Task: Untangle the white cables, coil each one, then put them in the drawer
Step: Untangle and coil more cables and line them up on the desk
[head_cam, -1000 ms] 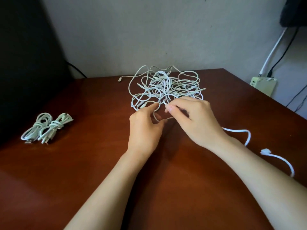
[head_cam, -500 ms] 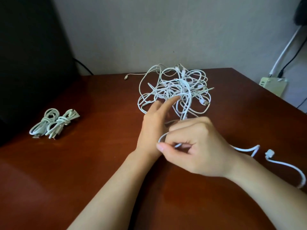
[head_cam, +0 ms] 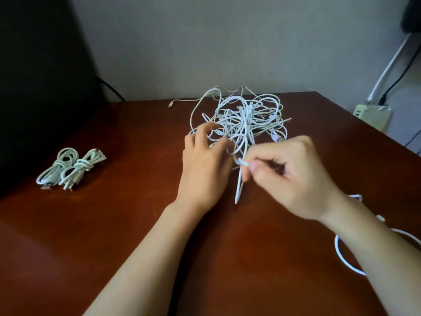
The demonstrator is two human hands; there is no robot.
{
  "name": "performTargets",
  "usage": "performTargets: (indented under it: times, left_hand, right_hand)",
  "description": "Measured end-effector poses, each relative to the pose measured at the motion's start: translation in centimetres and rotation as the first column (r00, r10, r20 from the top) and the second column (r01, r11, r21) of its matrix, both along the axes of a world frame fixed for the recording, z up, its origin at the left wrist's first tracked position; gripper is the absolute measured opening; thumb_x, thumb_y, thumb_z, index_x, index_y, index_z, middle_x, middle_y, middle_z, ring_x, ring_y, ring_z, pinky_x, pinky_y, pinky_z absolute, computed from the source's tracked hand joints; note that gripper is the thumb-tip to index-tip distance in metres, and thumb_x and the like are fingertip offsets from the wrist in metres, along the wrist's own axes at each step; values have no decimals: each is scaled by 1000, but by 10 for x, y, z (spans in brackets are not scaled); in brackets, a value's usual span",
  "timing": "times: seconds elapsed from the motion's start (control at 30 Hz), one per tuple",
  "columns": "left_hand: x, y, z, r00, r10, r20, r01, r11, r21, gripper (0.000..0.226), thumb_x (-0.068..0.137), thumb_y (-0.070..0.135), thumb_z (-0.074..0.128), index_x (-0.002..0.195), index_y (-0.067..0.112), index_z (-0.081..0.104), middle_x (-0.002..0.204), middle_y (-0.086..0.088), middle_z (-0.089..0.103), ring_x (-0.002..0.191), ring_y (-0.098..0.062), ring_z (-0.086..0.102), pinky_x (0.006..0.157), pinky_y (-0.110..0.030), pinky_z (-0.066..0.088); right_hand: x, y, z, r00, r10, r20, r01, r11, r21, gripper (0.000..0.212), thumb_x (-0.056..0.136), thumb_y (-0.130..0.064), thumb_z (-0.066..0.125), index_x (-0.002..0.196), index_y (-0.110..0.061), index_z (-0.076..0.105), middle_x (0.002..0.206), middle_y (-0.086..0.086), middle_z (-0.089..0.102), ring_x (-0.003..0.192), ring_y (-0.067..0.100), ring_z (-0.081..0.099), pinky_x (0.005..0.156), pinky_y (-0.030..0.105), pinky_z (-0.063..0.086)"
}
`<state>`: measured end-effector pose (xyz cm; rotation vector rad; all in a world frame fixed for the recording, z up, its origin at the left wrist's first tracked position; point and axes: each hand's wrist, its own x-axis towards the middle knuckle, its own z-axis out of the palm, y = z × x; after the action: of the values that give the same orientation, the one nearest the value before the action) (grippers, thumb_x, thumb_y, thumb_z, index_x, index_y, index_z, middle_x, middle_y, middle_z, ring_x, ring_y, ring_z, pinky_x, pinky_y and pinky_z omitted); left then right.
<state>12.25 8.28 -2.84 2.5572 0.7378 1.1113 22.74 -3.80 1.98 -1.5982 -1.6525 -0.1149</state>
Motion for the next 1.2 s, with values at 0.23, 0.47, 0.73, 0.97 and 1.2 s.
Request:
performTargets:
  times: [0.23,0.47,0.73,0.97,1.2]
  left_hand:
    - [-4,8,3,993,28,115,-24,999,-38,6,82,20,72,85,15,72,104,2,51,95,-22,39,81,-17,22]
    - [-7,7,9,991,17,133,-26,997,68,19,80,31,65,84,16,77,95,0,56,87,-18,42,77,-15,25]
    - [-12,-14,24,998,-61,26,63,994,-90,14,81,31,58,80,23,69,56,8,54,56,-13,54,57,-30,45]
    - [-6,-11,14,999,22,-40,-14,979,204,16,77,24,61,74,15,74,74,1,50,74,-22,49,56,-27,38]
    - [-8,1,12,978,206,41,-210,954,215,16,74,18,63,83,13,76,71,-2,48,70,-28,47,58,-31,35]
  right_hand:
    - [22,1,6,952,-289,-103,299,950,91,40,76,-40,38,63,-16,67,49,-5,51,47,19,41,51,30,34]
    - [16,2,2,941,-318,113,324,945,-40,40,90,-43,51,71,-13,70,43,1,45,48,19,42,49,29,33]
    - [17,3,-1,963,-256,88,253,966,43,34,87,-37,46,69,-17,67,52,-16,49,48,11,40,47,25,28]
    - [12,2,3,988,-125,-95,139,978,154,29,90,-28,54,67,-20,69,44,-15,46,40,12,36,45,19,25]
    - [16,-3,10,984,-84,-159,117,970,213,30,85,-18,59,55,-16,66,45,-1,43,38,6,31,46,11,20]
